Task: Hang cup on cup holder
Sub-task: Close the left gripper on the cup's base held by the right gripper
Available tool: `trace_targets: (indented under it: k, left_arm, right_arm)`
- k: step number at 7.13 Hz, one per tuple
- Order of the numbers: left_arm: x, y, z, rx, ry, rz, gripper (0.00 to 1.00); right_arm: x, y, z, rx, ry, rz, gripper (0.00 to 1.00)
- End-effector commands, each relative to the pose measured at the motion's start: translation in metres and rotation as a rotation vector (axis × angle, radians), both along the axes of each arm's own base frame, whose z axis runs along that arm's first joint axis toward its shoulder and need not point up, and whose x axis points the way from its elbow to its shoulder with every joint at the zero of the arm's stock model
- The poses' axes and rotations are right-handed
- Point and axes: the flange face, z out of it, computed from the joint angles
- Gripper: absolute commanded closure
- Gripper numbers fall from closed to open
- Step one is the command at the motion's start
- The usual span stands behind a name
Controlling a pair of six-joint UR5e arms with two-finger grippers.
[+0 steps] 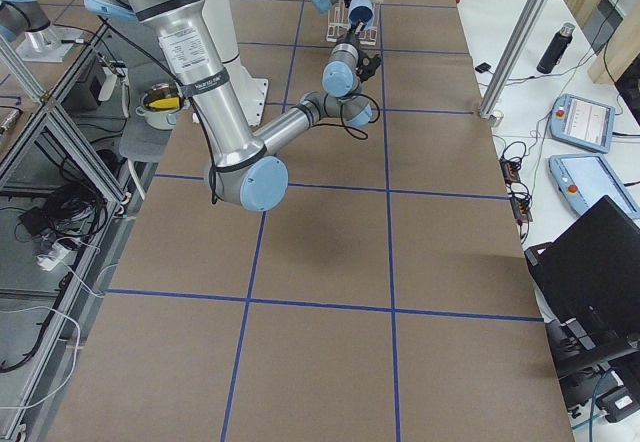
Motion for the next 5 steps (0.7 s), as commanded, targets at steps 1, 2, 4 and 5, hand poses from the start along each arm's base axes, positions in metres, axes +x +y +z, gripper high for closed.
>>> trace_targets:
  k: [1,2,4,5]
  left_arm:
    - [0.008,0.006,-0.003,-0.002,0.025,0.002,0.02]
    - [0.012,0.010,-0.001,0.006,0.032,0.011,0.02]
    - [0.020,0.014,-0.001,0.002,0.037,0.015,0.02]
    - [0.020,0.014,-0.001,0.004,0.039,0.015,0.02]
  right_arm:
    - [-0.003,0.002,-0.001,0.000,-0.015,-0.008,1.00]
    - [-0.004,0.003,-0.002,-0.004,-0.019,-0.014,1.00]
    - [-0.007,0.005,-0.002,-0.005,-0.017,-0.022,1.00]
    - [-0.011,0.008,-0.002,-0.005,-0.017,-0.029,1.00]
